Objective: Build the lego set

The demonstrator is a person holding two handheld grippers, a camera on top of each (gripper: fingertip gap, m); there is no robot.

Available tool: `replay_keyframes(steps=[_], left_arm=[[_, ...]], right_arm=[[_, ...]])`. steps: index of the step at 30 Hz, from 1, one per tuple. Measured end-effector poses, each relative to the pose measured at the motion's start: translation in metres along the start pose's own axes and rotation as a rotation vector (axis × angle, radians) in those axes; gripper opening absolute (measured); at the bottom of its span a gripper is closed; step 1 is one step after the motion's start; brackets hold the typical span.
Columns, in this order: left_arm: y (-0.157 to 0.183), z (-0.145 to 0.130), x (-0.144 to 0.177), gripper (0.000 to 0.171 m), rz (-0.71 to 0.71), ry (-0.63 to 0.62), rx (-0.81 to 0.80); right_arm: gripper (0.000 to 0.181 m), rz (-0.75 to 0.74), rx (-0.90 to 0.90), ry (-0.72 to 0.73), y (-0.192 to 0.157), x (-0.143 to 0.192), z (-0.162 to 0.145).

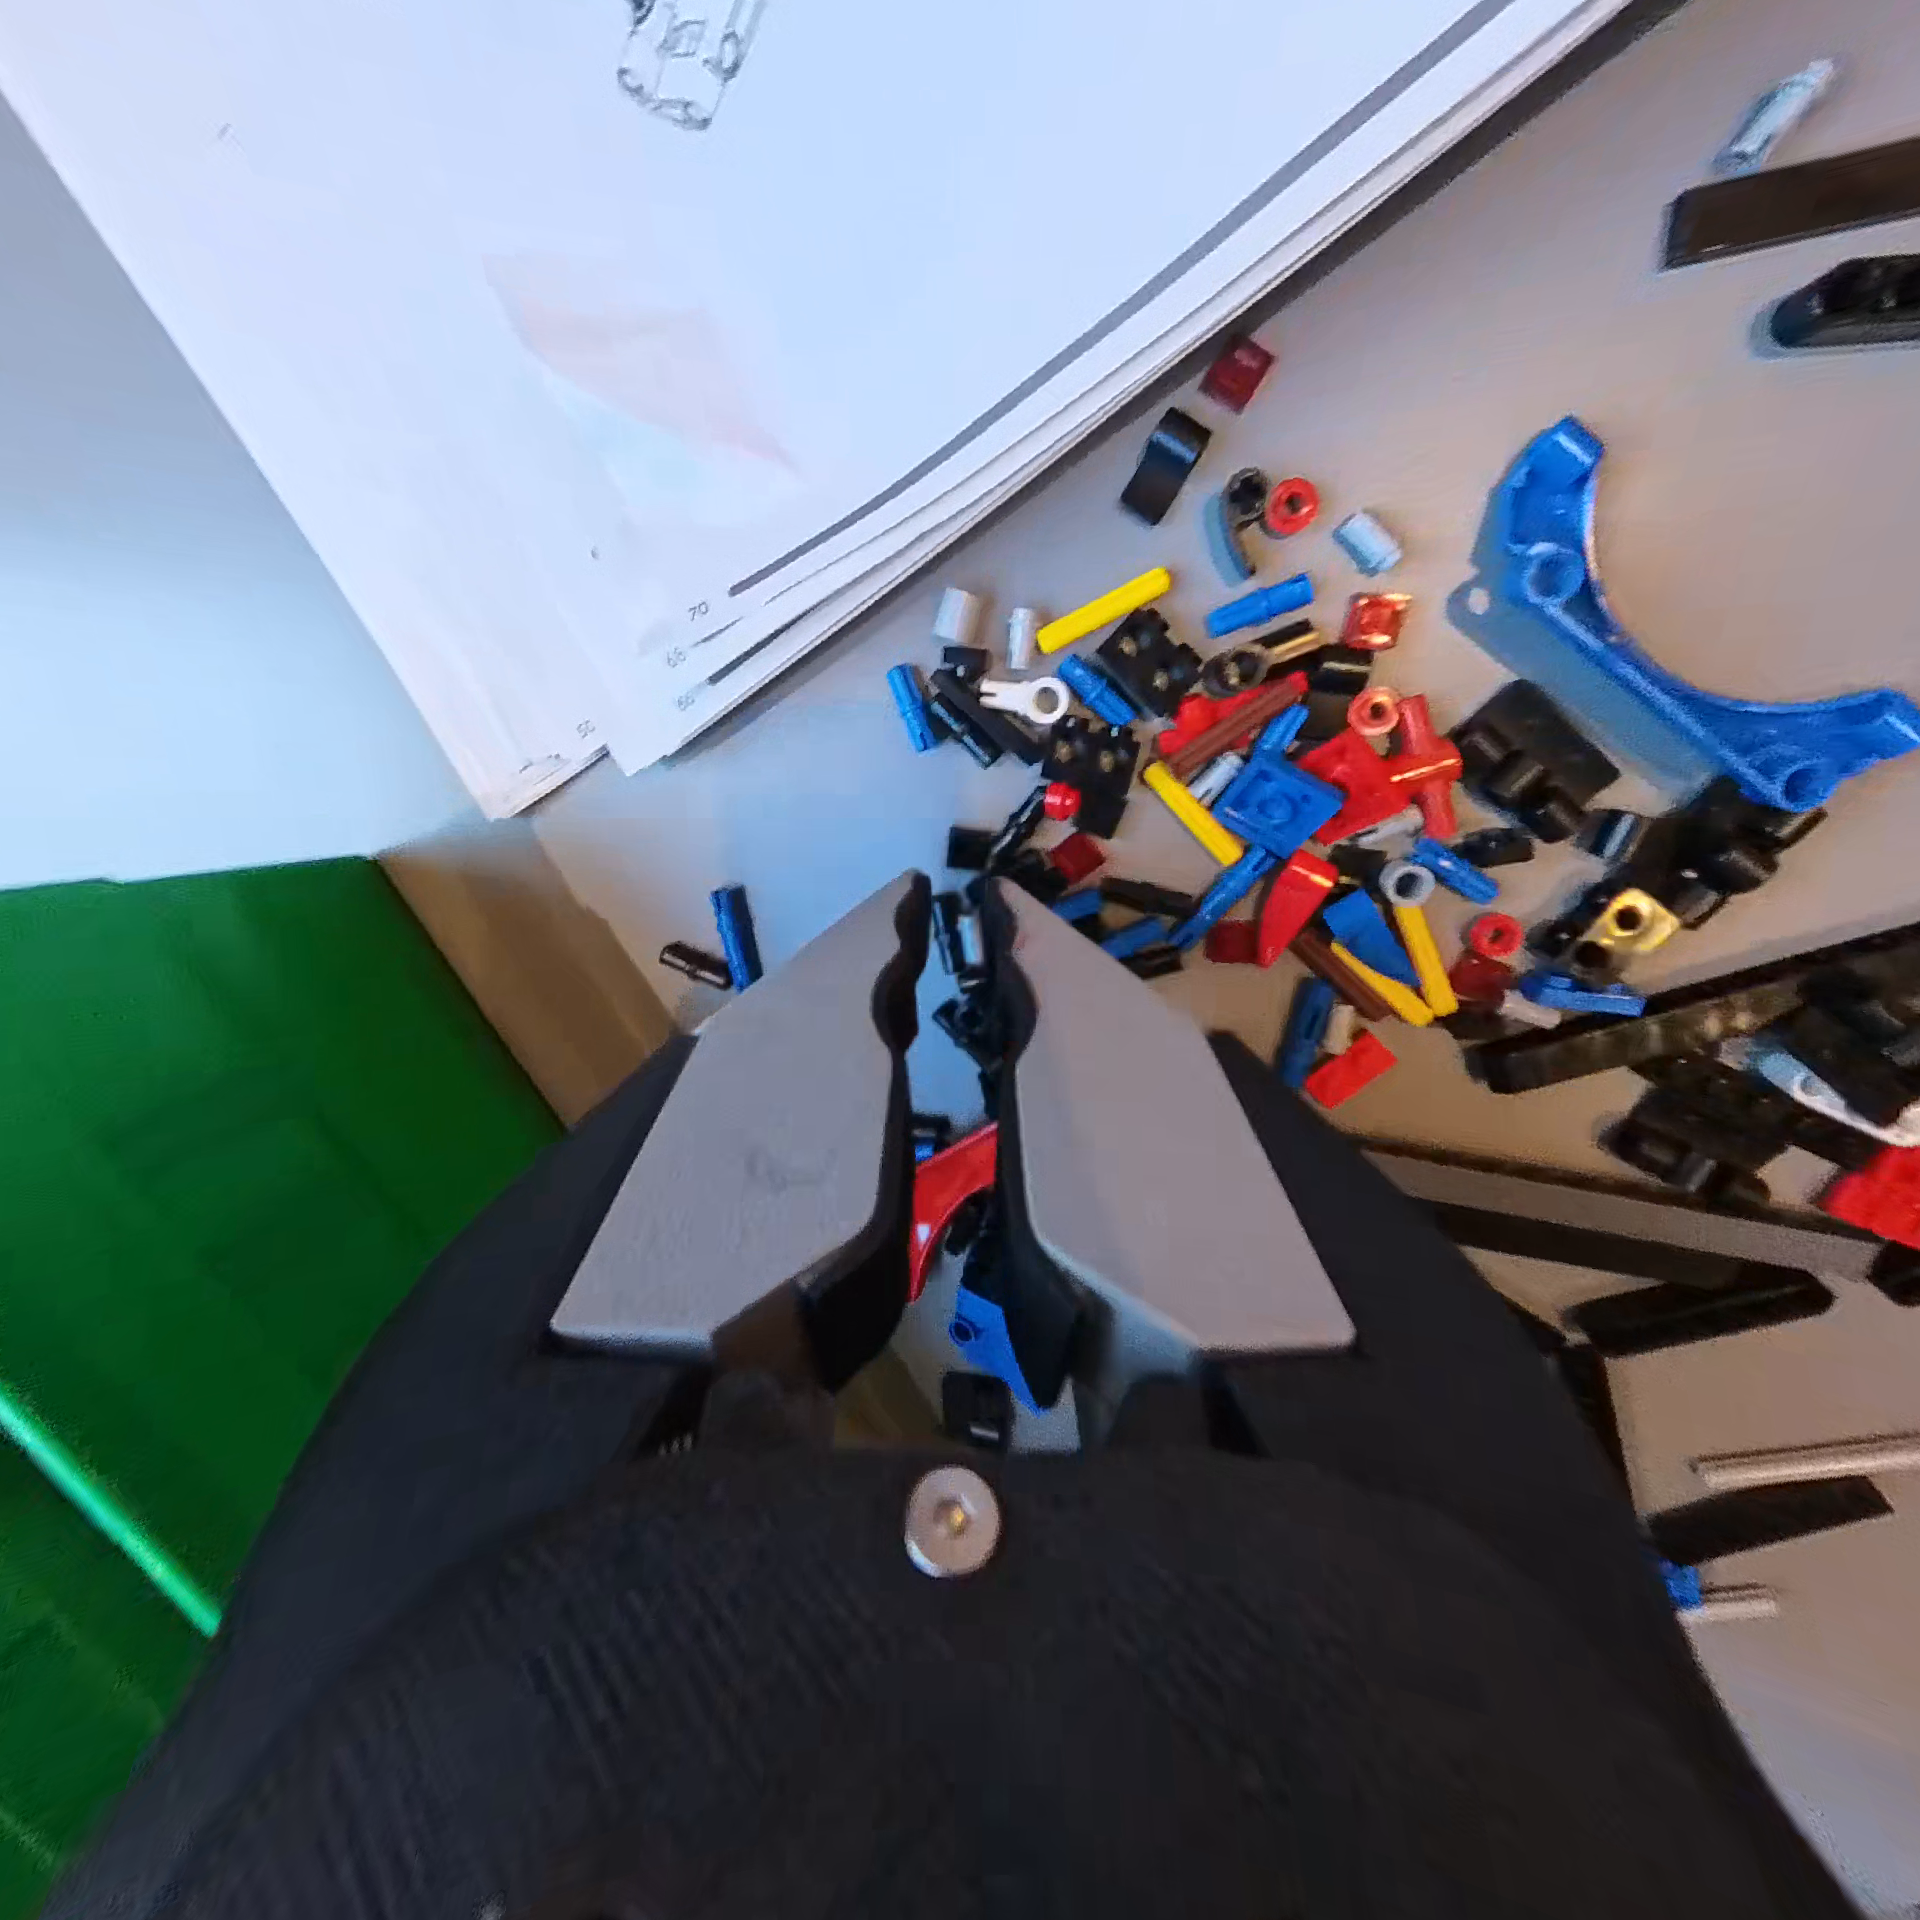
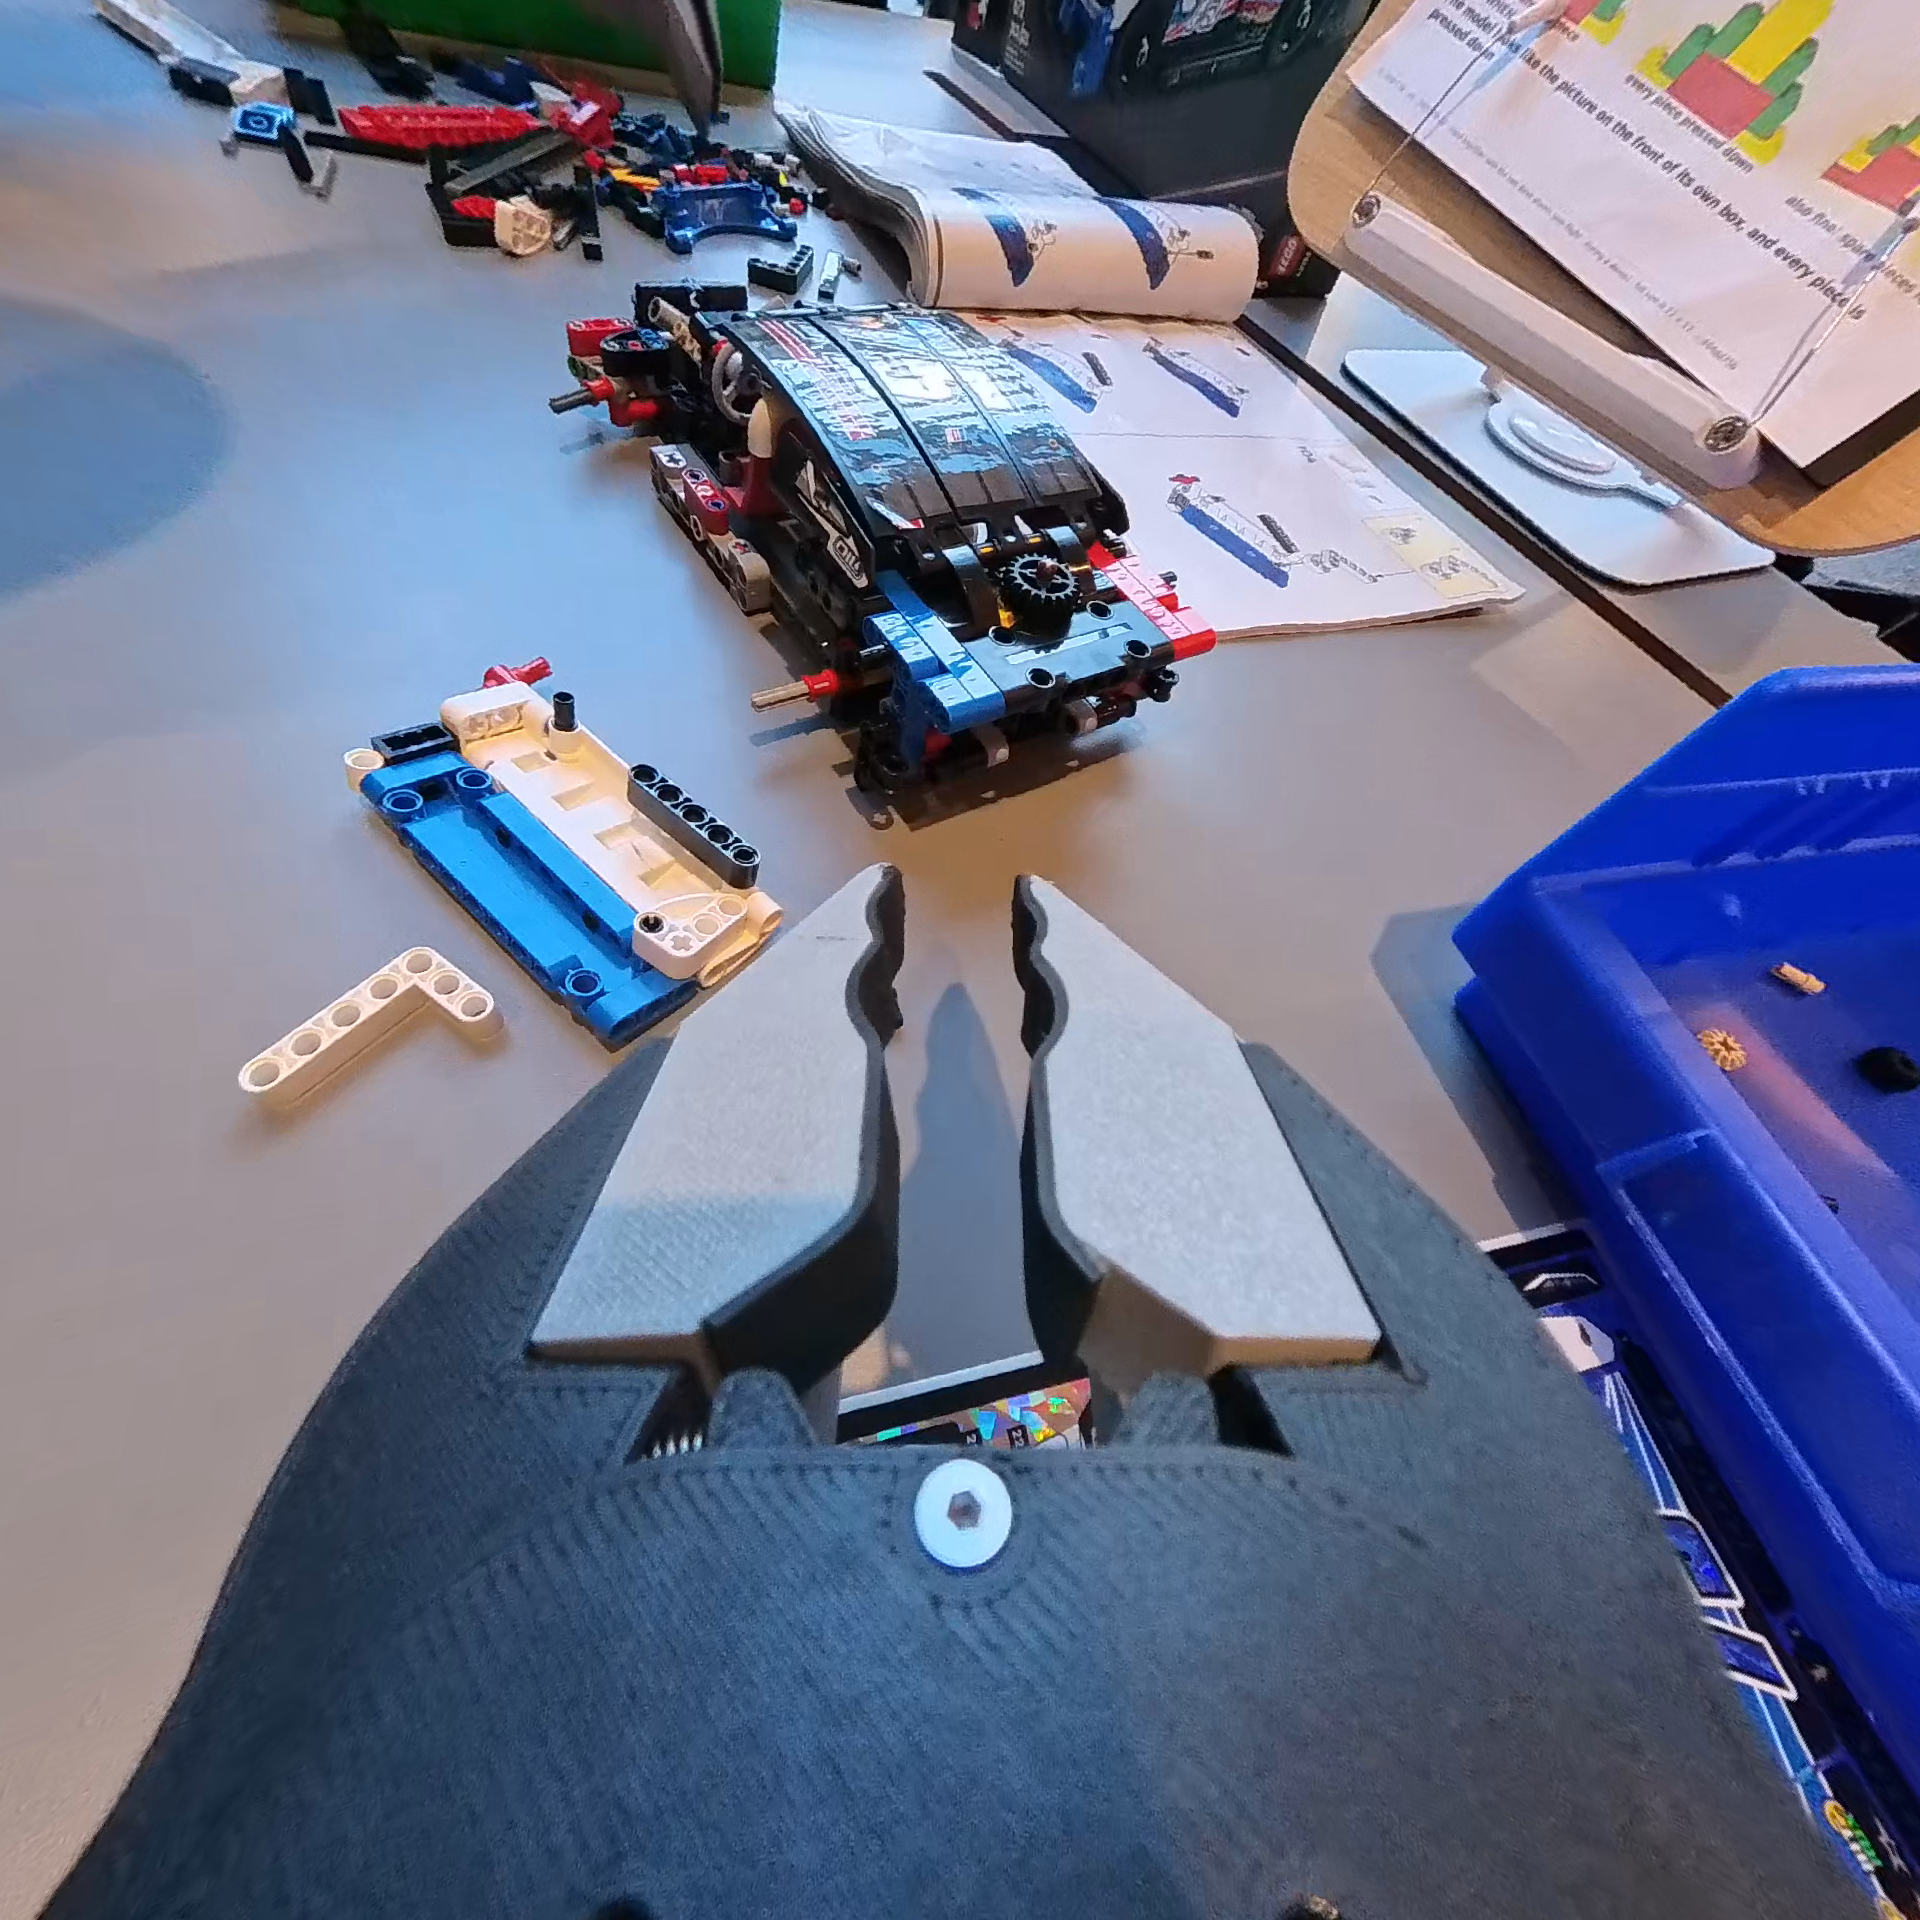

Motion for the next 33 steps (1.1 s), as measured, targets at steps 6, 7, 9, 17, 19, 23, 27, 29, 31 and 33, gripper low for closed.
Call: replay_keyframes(steps=[6, 7, 9, 17, 19, 23, 27, 29, 31, 33], left_arm=[[-0.001, 0.010, -0.003, 0.004, -0.026, -0.054, -0.071], [-0.001, 0.010, -0.002, 0.007, -0.024, -0.071, -0.079], [-0.004, 0.010, 0.000, 0.007, -0.017, -0.081, -0.086], [-0.006, 0.010, 0.000, 0.008, -0.094, -0.116, -0.139], [-0.004, 0.011, -0.003, 0.004, -0.109, -0.117, -0.160], [-0.004, 0.012, -0.007, 0.007, -0.114, -0.131, -0.181], [-0.005, 0.011, -0.007, 0.008, -0.137, -0.126, -0.183], [-0.006, 0.011, -0.008, 0.009, -0.140, -0.129, -0.178], [-0.006, 0.010, -0.007, 0.008, -0.139, -0.129, -0.192], [-0.006, 0.009, -0.007, 0.008, -0.136, -0.136, -0.200]], right_arm=[[0.018, 0.006, -0.014, 0.026, 0.002, 0.002, 0.001], [0.017, 0.007, -0.016, 0.032, 0.002, 0.003, 0.001], [0.017, 0.008, -0.020, 0.041, 0.002, 0.004, 0.001], [0.016, 0.012, -0.028, 0.059, 0.003, 0.006, 0.001], [0.016, 0.011, -0.030, 0.064, 0.003, 0.006, 0.001], [0.016, 0.011, -0.035, 0.066, 0.004, 0.007, 0.001], [0.016, 0.011, -0.037, 0.063, 0.004, 0.006, 0.001], [0.016, 0.011, -0.038, 0.062, 0.004, 0.006, 0.001], [0.016, 0.011, -0.038, 0.063, 0.004, 0.006, 0.001], [0.016, 0.012, -0.039, 0.063, 0.004, 0.006, 0.001]])
Point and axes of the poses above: each gripper's, where its closed fingertips meet, x back along the fingers, z out of its top, y = z × x across the jaws, the point moved 10 cm from there along x, back along the fingers, and after that the axes turned 10 degrees about -x, right-handed, at the moved point
